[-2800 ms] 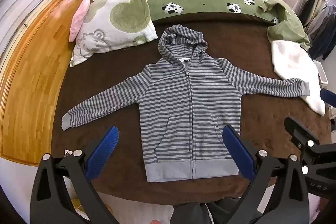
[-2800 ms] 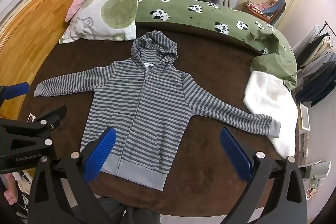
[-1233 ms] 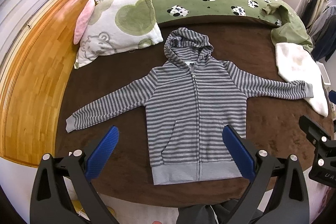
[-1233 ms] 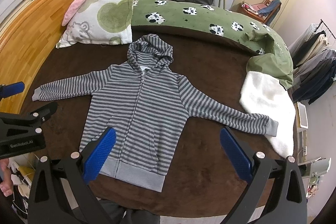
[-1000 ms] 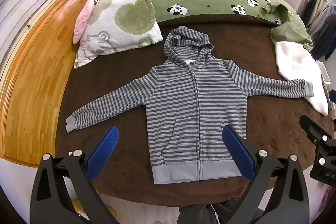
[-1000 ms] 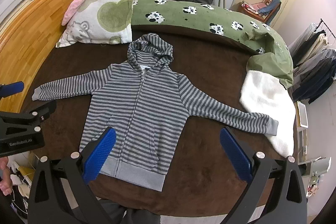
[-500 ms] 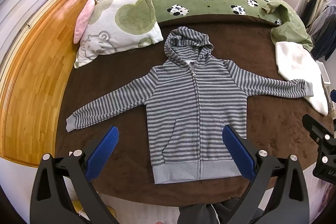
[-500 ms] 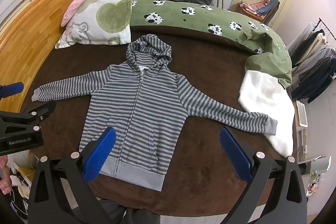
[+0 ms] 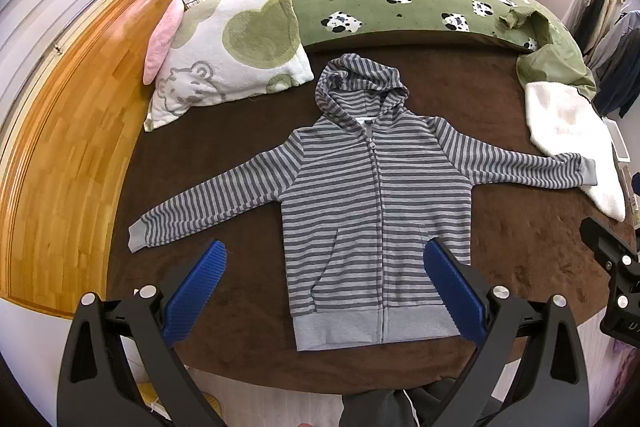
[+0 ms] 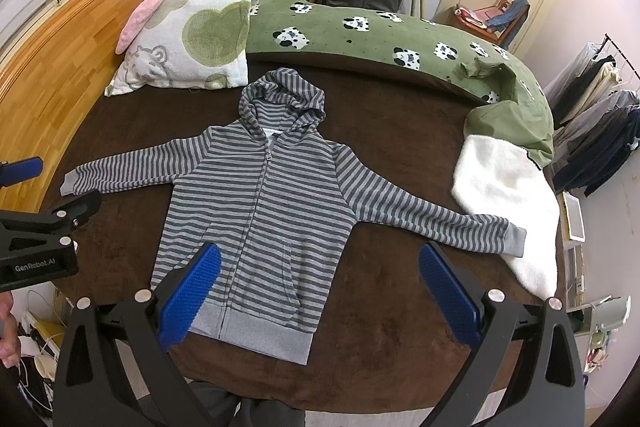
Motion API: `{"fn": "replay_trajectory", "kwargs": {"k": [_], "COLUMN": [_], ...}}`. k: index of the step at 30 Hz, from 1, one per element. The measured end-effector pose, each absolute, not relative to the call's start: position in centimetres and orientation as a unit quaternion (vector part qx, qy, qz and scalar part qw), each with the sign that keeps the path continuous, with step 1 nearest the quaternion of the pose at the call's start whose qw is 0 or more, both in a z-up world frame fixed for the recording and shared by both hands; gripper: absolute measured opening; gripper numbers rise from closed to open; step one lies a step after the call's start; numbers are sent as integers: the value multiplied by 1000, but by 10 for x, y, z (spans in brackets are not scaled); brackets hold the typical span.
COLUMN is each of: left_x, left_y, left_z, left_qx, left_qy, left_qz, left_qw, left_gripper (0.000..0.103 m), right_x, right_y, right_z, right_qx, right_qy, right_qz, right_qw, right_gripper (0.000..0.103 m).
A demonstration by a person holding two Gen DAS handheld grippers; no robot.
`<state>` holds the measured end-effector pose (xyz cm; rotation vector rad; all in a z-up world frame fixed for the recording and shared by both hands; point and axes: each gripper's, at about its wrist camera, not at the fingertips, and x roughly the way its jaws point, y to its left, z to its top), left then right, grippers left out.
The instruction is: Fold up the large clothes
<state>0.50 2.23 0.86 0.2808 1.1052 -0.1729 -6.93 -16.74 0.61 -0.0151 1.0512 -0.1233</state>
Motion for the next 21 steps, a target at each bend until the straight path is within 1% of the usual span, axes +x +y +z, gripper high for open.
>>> {"fn": "replay_trajectory", "kwargs": {"k": [15, 21], "left_x": [0, -1], "left_y": [26, 33], "left_z": [4, 7], "left_qx": [133, 122], "left_qy": [526, 514], "left_qz": [-78, -63], "left_qw": [837, 847], "left_gripper": [97, 97], "right_x": [-73, -64], "right_y": [-169, -164], "right_z": [4, 4], "right_qx": [-8, -19], "right_qy": [505, 501], "right_qz": [-59, -41], "right_qw": [861, 864], "right_gripper": [97, 97]}}
